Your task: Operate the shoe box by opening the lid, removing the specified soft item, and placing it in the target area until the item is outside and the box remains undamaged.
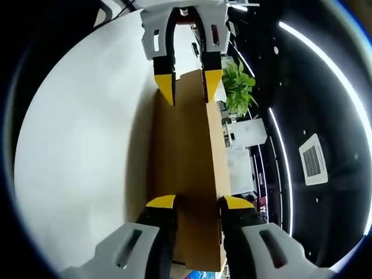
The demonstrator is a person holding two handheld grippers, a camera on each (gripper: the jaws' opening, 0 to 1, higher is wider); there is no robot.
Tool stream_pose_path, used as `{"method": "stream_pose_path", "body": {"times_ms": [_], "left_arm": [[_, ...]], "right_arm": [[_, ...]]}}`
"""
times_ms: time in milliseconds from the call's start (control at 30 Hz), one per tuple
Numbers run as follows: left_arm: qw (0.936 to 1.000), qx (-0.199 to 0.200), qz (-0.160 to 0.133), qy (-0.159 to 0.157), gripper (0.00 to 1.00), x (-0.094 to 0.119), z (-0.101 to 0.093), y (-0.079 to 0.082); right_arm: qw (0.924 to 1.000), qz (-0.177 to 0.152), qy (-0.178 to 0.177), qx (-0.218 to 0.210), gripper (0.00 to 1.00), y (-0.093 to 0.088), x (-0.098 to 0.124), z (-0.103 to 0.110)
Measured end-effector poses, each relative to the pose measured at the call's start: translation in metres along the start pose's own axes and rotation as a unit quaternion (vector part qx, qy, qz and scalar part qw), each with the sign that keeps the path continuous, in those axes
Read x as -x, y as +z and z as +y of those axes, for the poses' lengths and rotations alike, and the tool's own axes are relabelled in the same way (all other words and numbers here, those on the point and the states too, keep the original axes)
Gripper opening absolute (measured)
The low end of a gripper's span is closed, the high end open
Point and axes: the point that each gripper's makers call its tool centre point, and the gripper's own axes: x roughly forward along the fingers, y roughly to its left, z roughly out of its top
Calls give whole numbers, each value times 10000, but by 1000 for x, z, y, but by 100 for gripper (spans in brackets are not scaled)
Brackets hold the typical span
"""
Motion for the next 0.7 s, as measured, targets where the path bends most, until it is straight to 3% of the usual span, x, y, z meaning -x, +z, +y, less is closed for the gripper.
{"method": "stream_pose_path", "body": {"times_ms": [167,233,333,467,567,600,700], "left_arm": [[10000,60,-32,-15,27,0,1,0],[9993,348,-91,-63,28,1,1,0],[9990,411,-185,-17,35,4,8,2],[9931,1057,-490,-150,42,15,13,7],[9813,1740,-743,-367,42,27,16,7],[9723,2158,-774,-458,43,31,16,3],[9536,2813,-847,-663,46,40,15,-6]], "right_arm": [[10000,52,-18,21,29,1,0,0],[10000,81,-20,41,29,0,0,0],[9999,129,-6,49,29,0,0,0],[9998,158,10,82,28,0,0,1],[9998,206,7,83,28,-1,0,1],[9997,222,0,80,28,-1,0,1],[9996,256,-17,76,28,0,0,1]]}}
